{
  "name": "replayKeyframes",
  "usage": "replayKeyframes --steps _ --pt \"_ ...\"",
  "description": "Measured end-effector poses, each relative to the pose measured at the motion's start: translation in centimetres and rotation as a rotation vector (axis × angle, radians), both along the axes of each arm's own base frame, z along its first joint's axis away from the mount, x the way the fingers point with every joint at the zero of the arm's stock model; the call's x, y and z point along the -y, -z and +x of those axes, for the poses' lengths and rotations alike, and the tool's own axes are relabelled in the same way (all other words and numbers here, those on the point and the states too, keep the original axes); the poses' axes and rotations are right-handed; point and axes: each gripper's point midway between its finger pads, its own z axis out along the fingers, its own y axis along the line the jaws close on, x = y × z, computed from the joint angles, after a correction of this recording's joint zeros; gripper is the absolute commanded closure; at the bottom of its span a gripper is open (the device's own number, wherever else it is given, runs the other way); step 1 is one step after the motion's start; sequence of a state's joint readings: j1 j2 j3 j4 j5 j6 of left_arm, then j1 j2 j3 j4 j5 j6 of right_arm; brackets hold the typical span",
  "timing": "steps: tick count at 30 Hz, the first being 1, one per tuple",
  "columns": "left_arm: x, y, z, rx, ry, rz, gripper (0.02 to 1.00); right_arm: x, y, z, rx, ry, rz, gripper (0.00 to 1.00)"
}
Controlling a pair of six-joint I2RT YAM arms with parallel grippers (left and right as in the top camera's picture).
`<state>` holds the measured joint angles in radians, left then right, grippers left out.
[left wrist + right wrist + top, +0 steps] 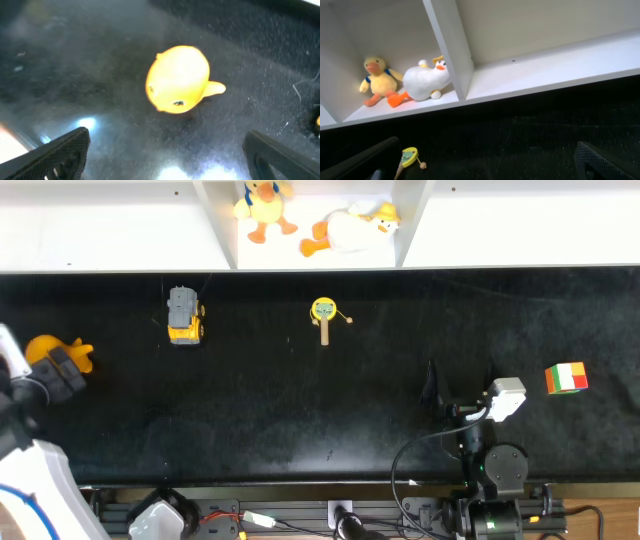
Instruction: Store Toys
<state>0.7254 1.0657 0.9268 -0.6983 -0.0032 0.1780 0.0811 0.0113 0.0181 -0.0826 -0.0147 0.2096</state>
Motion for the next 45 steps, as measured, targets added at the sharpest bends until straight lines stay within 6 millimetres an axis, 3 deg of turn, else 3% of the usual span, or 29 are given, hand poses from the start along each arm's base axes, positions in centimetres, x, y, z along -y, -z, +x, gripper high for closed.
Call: replayKeyframes --steps 7,14,22,27,36,45 --pt "-1.1 3.7 1.8 -0.019 0.114 -0.064 0.023 0.0 0.0 0.0 0.0 0.0 0.0 0.005" --pt "-2.1 5.3 2.5 -0.009 0.202 -0.09 0.018 0.0 0.0 0.0 0.0 0.0 0.0 0.005" --pt "-2.7 7.3 4.4 0.018 0.281 -0.115 0.154 0.0 0.0 0.0 0.001 0.0 0.0 0.005" --pt "-3.0 7.5 5.5 0.053 0.311 -0.107 0.253 0.0 0.0 0.0 0.001 0.0 0.0 0.007" --pt "-2.9 7.2 5.8 0.071 0.325 -0.105 0.546 0.0 0.0 0.0 0.0 0.0 0.0 0.005" --pt "-3.3 6.6 6.3 0.103 0.31 -0.094 0.632 0.0 0.0 0.0 0.0 0.0 0.0 0.005"
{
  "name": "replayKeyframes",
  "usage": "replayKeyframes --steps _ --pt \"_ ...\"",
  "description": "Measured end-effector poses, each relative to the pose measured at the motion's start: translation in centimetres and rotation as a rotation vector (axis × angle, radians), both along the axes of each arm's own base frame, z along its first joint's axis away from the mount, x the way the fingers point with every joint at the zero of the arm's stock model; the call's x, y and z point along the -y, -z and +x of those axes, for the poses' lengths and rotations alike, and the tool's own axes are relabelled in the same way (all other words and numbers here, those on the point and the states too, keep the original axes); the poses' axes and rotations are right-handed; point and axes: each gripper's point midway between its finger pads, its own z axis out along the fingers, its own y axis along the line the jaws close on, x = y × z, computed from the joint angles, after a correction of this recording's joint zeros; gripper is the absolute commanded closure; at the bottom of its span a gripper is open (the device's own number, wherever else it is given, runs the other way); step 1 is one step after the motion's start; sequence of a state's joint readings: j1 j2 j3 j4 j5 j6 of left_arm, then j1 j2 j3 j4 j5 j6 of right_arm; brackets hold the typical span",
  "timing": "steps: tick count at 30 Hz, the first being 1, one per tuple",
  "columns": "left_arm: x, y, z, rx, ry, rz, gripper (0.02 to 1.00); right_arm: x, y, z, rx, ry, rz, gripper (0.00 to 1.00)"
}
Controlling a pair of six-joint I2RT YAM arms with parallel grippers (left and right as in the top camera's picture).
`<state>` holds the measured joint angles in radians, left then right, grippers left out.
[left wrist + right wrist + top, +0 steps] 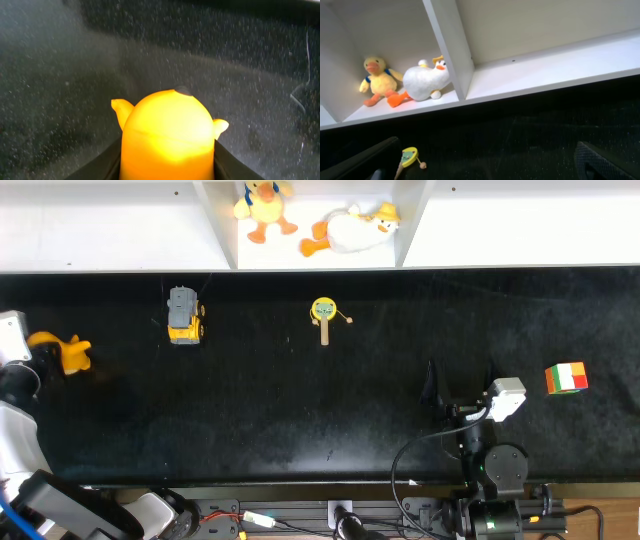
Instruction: Store Toys
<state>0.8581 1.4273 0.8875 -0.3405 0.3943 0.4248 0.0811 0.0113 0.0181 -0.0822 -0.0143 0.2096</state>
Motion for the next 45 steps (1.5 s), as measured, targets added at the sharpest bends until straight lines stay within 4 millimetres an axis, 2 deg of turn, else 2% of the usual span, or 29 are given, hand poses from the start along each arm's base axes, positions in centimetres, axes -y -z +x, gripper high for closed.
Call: replayKeyframes --steps 5,8,11,16,20,22,25,33,36,41,45 --pt "0.4 -1.4 0.8 0.059 0.013 -0.022 0.704 0.0 0.0 0.0 0.0 0.0 0.0 0.007" --pt "0.0 -4.1 1.6 0.121 0.006 -0.007 0.748 0.0 0.0 0.0 0.0 0.0 0.0 0.005" --pt "0.2 -7.6 2.8 0.189 0.022 0.029 0.748 0.0 0.0 0.0 0.0 0.0 0.0 0.005" --pt "3.5 -12.3 6.6 0.301 0.131 0.078 0.772 0.0 0.0 0.0 0.0 0.0 0.0 0.005" --pt "6.7 -13.7 9.4 0.364 0.208 0.091 0.781 0.0 0.0 0.0 0.0 0.0 0.0 0.005" --pt "7.6 -14.0 10.5 0.385 0.229 0.099 0.781 0.0 0.0 0.0 0.0 0.0 0.0 0.005" --pt "8.0 -13.5 12.2 0.4 0.226 0.089 0.787 0.0 0.0 0.0 0.0 0.0 0.0 0.007" --pt "5.4 -9.0 14.8 0.322 0.111 0.019 0.825 0.0 0.0 0.0 0.0 0.0 0.0 0.005" --pt "4.3 -9.3 15.6 0.307 0.082 0.031 0.825 0.0 0.0 0.0 0.0 0.0 0.0 0.005" --pt "3.0 -11.4 17.0 0.322 0.063 0.059 0.838 0.0 0.0 0.0 0.0 0.0 0.0 0.007" --pt "2.2 -11.5 18.2 0.316 0.057 0.06 0.84 0.0 0.0 0.0 0.0 0.0 0.0 0.005"
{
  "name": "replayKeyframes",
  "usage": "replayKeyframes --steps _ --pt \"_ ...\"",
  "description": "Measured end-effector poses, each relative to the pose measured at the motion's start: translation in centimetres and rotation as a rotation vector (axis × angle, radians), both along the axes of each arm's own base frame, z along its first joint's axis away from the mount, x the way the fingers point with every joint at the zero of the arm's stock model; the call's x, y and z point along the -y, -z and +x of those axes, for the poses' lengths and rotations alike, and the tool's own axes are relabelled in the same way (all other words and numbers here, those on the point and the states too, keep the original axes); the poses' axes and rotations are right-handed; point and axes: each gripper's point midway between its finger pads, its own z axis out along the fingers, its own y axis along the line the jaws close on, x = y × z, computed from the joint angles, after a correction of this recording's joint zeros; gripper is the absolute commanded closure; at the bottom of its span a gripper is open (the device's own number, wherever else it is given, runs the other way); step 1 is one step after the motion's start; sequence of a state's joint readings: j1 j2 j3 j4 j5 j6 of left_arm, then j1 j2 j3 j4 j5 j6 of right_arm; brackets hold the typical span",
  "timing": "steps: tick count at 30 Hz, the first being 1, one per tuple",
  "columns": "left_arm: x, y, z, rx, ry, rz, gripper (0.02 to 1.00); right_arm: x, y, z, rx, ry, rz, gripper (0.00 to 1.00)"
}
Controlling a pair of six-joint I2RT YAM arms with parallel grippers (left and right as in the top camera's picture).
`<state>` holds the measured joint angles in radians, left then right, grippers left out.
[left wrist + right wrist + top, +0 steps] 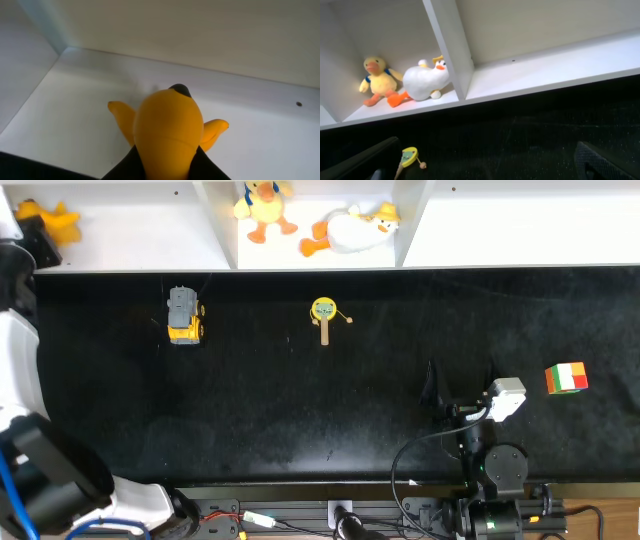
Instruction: Store Toys
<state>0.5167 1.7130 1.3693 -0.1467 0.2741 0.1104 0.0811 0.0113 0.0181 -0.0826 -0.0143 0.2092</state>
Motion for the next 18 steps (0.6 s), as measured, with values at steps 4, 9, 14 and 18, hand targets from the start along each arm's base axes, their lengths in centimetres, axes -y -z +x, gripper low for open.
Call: replayKeyframes --steps 4,9,14,18 --pt "-0.2 1.7 0.7 -0.036 0.001 -0.019 0.84 0.0 0.0 0.0 0.0 0.0 0.0 0.007" --pt "0.6 2.4 1.4 -0.047 0.008 -0.045 0.86 0.0 0.0 0.0 0.0 0.0 0.0 0.005" --pt "1.0 2.2 1.6 -0.045 0.001 -0.074 0.858 0.0 0.0 0.0 0.0 0.0 0.0 0.005" --pt "1.0 2.3 1.6 -0.044 -0.001 -0.078 0.844 0.0 0.0 0.0 0.0 0.0 0.0 0.005"
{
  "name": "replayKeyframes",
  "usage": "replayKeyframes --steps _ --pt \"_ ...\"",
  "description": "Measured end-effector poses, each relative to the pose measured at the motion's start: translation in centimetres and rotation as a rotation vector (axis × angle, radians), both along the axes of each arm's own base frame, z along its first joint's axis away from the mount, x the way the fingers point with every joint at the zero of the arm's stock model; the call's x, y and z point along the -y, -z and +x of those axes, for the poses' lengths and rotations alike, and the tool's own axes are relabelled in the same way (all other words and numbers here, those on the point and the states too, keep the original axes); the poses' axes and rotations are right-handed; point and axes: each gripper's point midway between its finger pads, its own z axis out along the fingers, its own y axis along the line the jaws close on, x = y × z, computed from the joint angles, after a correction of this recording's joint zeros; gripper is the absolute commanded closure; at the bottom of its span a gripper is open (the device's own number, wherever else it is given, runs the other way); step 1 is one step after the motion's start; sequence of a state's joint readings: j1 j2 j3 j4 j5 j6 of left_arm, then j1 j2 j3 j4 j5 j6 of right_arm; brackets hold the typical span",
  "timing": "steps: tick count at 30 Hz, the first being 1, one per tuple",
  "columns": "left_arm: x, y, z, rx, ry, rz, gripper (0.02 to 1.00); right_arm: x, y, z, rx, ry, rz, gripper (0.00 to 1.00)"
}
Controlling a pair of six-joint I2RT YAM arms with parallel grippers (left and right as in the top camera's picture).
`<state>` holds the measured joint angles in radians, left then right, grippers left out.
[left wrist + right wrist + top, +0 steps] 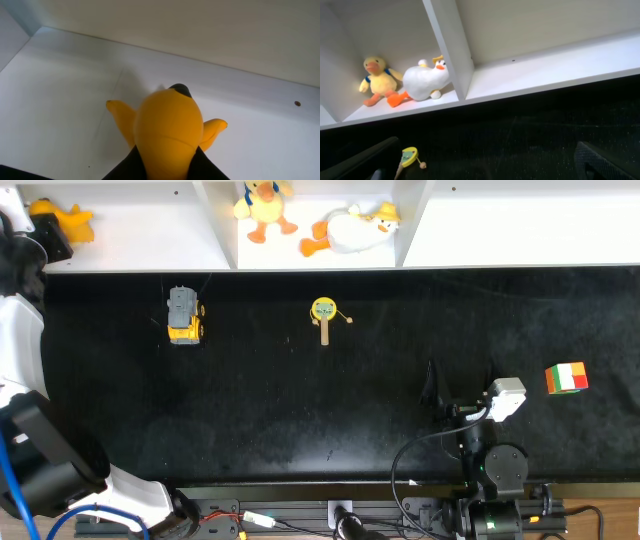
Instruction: Store Toys
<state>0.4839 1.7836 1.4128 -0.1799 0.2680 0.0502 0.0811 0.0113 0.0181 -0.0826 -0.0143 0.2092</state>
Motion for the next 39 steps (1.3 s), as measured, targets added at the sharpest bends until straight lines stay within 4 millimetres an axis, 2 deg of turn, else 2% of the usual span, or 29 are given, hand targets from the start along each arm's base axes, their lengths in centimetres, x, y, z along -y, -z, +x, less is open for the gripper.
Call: replayKeyframes --steps 3,8,11,14,20,23,26,29,31,39 --pt "-0.1 0.2 0.1 -0.002 0.0 -0.001 0.84 0.0 0.0 0.0 0.0 0.0 0.0 0.007" --pt "-0.5 0.5 0.9 0.016 0.0 0.007 0.748 0.0 0.0 0.0 0.0 0.0 0.0 0.005" --pt "-0.7 0.6 1.4 0.029 0.0 0.012 0.595 0.0 0.0 0.0 0.001 0.0 0.0 0.005" --pt "-0.8 0.4 1.6 0.042 -0.003 0.013 0.503 0.0 0.0 0.0 0.0 0.0 0.0 0.005" --pt "-0.9 0.3 1.8 0.056 -0.007 0.014 0.406 0.0 0.0 0.0 0.0 0.0 0.0 0.005" --pt "-0.9 0.3 1.8 0.055 -0.008 0.011 0.301 0.0 0.0 0.0 0.0 0.0 0.0 0.005" --pt "-0.9 0.5 1.9 0.052 -0.005 0.008 0.246 0.0 0.0 0.0 0.0 0.0 0.0 0.005" --pt "-0.9 0.7 1.9 0.05 -0.005 0.007 0.148 0.0 0.0 0.0 0.0 0.0 0.0 0.005" --pt "-0.9 0.7 1.9 0.049 -0.005 0.007 0.02 0.0 0.0 0.0 0.0 0.0 0.0 0.005" --pt "-0.8 0.7 1.9 0.051 0.001 0.001 0.02 0.0 0.0 0.0 0.0 0.0 0.0 0.007"
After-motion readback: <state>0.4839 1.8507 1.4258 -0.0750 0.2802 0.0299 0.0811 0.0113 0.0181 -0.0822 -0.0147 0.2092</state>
